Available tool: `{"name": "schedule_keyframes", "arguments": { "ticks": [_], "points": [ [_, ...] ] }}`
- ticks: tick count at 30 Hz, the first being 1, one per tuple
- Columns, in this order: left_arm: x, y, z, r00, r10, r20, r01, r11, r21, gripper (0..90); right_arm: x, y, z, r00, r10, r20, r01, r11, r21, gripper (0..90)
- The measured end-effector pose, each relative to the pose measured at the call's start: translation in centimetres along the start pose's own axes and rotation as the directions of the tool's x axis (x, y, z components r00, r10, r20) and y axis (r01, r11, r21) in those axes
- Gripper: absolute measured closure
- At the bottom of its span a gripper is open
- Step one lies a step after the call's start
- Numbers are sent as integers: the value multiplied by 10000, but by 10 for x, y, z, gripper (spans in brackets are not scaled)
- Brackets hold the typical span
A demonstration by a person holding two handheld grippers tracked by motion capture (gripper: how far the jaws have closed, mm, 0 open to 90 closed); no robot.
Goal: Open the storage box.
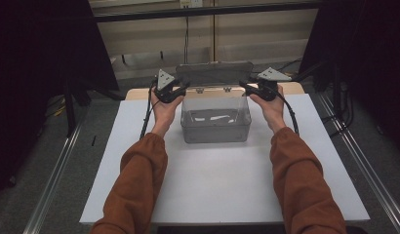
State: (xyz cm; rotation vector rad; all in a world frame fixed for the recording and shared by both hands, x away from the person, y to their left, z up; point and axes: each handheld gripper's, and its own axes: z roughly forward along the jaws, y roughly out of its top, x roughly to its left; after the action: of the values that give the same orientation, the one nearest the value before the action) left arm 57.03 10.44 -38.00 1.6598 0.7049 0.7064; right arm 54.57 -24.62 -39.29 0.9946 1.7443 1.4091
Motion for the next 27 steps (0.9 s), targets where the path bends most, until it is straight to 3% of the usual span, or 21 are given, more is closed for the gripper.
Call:
{"name": "schedule_keyframes", "arguments": {
  "ticks": [4,6,8,12,15,17,18,20,27],
  "points": [
    [2,-2,2,9999,-125,-6,125,9998,162,649,-1,-4,2,9989,347,-330,-348,9994,-30,609],
    [4,-5,2,9999,-124,-17,124,9997,222,667,0,-5,5,9996,49,-280,-46,9999,116,624],
    [4,-5,3,9997,-233,-10,233,9995,197,667,-1,-5,7,9995,144,-285,-142,9999,88,662],
    [5,-3,4,9999,129,-110,-125,9993,354,671,-3,-5,9,9995,165,-278,-163,9998,74,669],
    [6,-4,6,10000,-62,-65,65,9990,441,671,-4,-4,10,9996,130,-264,-126,9998,143,676],
    [8,-5,8,9974,-716,110,712,9967,378,661,-4,-4,10,9995,177,-271,-173,9998,133,678],
    [8,-5,8,9968,-788,127,783,9962,377,652,-4,-4,10,9994,214,-269,-209,9996,172,679],
    [9,-4,9,9996,-252,133,243,9974,671,655,-4,-4,9,9992,267,-300,-263,9995,155,686],
    [10,-6,13,9982,-599,75,592,9953,767,661,-5,-4,12,9995,230,-197,-225,9994,270,695]
  ]
}}
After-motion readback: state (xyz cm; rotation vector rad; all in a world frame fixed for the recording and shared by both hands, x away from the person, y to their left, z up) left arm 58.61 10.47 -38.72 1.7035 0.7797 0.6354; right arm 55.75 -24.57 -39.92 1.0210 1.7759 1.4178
